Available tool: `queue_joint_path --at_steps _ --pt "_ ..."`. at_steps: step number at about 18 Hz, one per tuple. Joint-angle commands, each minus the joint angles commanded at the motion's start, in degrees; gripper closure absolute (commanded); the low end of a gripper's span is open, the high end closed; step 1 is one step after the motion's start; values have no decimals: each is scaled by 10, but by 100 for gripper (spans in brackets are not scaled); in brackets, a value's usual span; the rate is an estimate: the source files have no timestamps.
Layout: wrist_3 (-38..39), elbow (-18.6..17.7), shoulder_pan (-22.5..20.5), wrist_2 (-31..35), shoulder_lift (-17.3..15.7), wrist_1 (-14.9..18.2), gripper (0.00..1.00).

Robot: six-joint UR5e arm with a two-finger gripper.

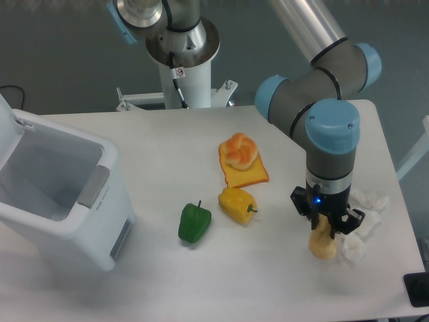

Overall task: Place the square bread in the trash can
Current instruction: 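Close the gripper on the tan bread roll beside the tissue, then lift the tan bread roll and carry it over the white bin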

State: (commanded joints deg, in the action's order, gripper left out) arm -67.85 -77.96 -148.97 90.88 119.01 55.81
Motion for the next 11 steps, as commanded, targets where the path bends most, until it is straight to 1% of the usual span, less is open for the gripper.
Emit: queue_joint_path --at_steps 4,7,11 --pt "2 -5 3 -2 -18 0 60" --pt "5 -15 15 1 -33 0 60" --pt "34 -22 33 2 -59 0 63"
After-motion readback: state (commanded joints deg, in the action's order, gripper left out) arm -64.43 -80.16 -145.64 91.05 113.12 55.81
